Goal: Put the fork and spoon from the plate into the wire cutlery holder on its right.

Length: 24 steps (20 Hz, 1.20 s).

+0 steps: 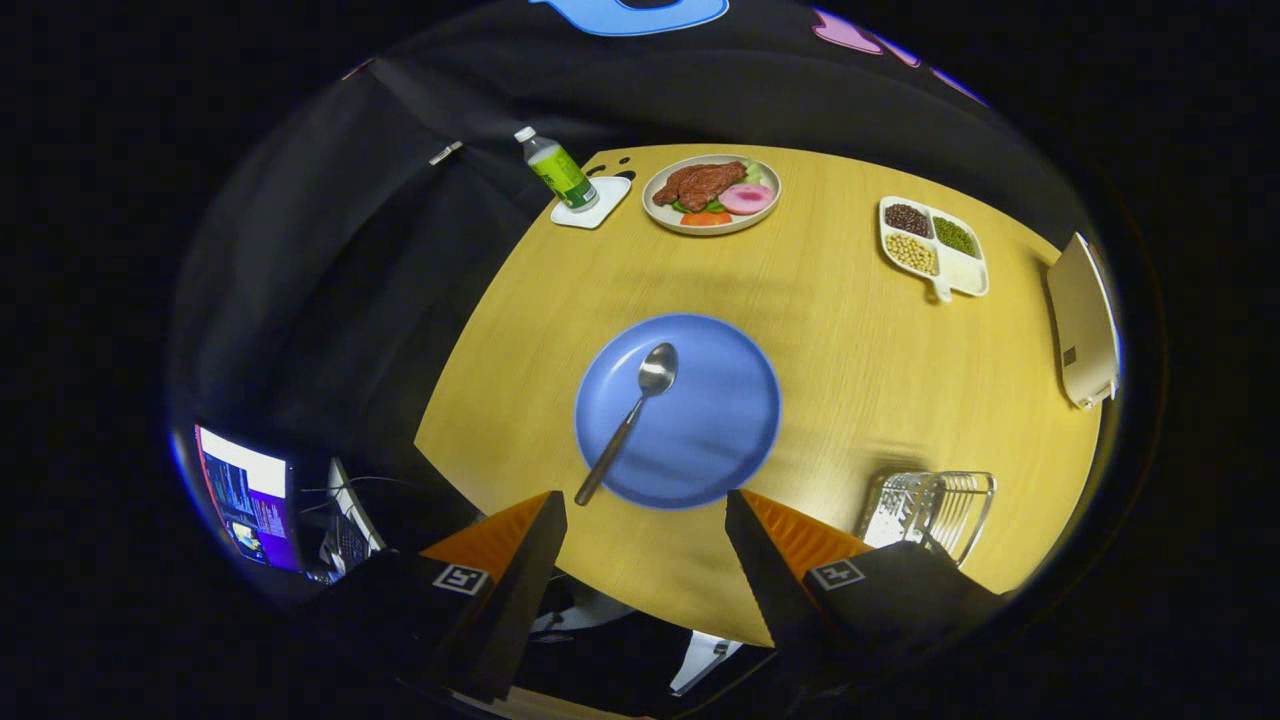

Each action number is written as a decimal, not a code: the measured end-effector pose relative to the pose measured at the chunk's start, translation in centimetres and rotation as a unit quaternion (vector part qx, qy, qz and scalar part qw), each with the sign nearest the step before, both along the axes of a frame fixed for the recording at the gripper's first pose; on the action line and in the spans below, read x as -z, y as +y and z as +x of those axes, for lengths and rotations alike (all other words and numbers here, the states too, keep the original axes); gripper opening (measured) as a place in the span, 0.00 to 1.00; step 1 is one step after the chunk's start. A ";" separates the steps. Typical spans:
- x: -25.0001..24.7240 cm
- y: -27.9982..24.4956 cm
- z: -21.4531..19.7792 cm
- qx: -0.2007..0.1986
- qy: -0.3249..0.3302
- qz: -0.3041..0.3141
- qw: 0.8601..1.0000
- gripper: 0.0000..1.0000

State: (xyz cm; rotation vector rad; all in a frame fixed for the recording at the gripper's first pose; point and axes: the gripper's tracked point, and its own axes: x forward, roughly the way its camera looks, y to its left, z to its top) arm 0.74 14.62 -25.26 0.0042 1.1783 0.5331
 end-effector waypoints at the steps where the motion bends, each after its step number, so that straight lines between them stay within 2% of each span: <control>1: 0.8 0.8 0.3 0.005 0.003 0.000 1.000 0.99; 10: 9.7 4.6 1.9 0.073 0.051 -0.029 0.996 1.00; 17: 12.9 5.9 1.7 0.091 0.080 -0.043 0.992 0.97; 20: 13.4 6.6 1.3 0.087 0.088 -0.043 0.991 0.78; 21: 13.5 6.7 1.3 0.088 0.088 -0.045 0.991 0.76; 24: 14.2 6.9 0.8 0.098 0.104 -0.045 0.989 0.56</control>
